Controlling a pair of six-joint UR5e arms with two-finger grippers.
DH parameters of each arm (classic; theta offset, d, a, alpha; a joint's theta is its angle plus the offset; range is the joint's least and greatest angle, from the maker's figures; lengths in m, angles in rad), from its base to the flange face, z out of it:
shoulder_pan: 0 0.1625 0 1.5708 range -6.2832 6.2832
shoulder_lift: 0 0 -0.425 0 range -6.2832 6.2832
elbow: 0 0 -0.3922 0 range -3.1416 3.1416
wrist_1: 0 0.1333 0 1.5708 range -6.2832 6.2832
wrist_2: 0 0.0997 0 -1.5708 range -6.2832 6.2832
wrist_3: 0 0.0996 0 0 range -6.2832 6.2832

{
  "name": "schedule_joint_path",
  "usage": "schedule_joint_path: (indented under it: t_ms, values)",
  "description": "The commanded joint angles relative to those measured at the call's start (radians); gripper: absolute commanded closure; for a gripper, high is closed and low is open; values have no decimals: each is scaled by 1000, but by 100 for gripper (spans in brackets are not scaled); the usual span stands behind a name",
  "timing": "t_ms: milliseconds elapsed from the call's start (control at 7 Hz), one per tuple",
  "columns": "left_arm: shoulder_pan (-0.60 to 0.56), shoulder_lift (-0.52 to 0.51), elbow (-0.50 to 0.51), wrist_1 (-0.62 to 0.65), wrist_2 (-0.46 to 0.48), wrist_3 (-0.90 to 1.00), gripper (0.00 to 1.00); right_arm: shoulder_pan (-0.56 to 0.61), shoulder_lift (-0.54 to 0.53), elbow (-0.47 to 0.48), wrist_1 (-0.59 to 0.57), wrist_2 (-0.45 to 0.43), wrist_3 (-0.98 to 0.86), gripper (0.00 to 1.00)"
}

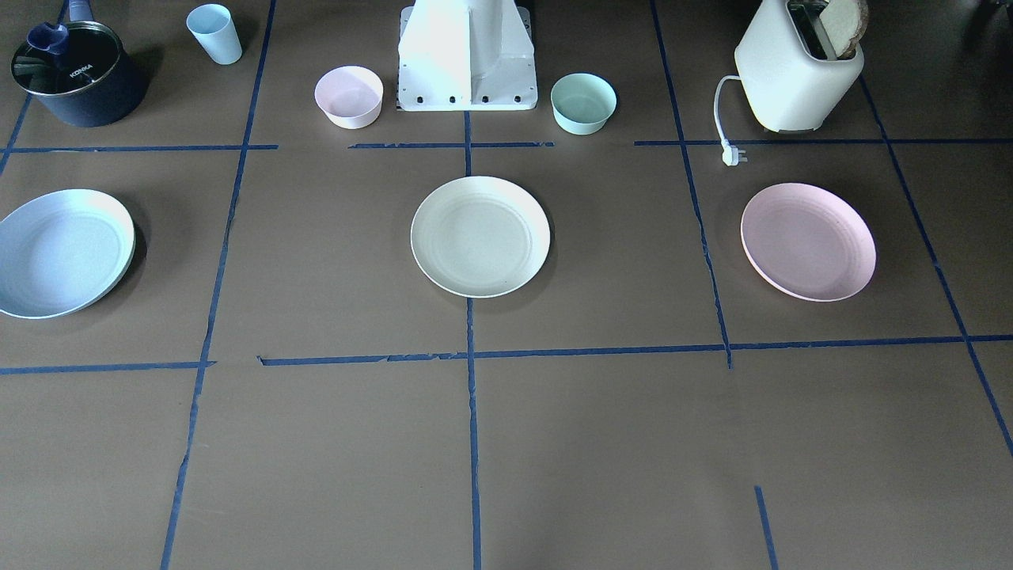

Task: Stack three plates with pink and blue
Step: 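Move the left gripper toward the rim of the pink plate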

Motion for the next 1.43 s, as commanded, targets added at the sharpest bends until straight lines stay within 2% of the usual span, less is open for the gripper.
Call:
schedule_joint_path:
  t_ms: [0,286,571,857,1000,1286]
  values:
    - [128,0,1,-25,-2,-12,0,0,-1,1,3,58,2,0]
    - [192,2,19,-95,-119,-195,0,-1,-4,1,5,77,-4,0]
    - [311,0,57,-295,-112,-422,0,-1,-4,1,23,74,-7,0]
    - [397,-5,182,-574,-58,-626,0,-1,-7,-5,58,73,4,0]
    - [436,-11,212,-635,-34,-700,0,-1,-7,-6,57,73,7,0]
    - [457,-11,215,-637,-39,-707,0,-1,-7,-11,58,73,7,0]
